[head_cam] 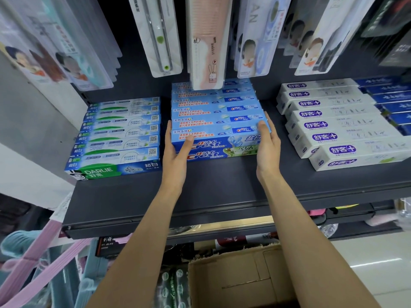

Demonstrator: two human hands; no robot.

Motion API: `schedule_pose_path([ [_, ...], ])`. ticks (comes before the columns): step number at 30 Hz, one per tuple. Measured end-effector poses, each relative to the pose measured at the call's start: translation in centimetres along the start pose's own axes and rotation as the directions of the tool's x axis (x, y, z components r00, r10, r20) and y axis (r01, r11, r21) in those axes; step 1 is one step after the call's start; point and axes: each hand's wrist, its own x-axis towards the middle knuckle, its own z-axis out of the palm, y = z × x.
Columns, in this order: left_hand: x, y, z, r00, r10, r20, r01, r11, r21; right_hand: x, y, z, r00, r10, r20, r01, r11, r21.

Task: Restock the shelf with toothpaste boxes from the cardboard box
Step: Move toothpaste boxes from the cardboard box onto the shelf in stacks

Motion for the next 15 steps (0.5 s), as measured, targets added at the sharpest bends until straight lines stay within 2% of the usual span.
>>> schedule_pose_path([
  [12,-0.5,0.9,-0.1,0.998,-0.052,0.029,0.052,0.999,0.01,-0.8,-1.2,-0.3,0.998,0.039,0.042,-0.039,0.999,-0.011],
  [15,-1.7,1.6,-0.1,0.999,0.01,-0.042,-0.005,0.992,0.124,-2.1,-2.4,-1.0,0.998,-0.051,0.019,0.054,0.989,-0.137],
])
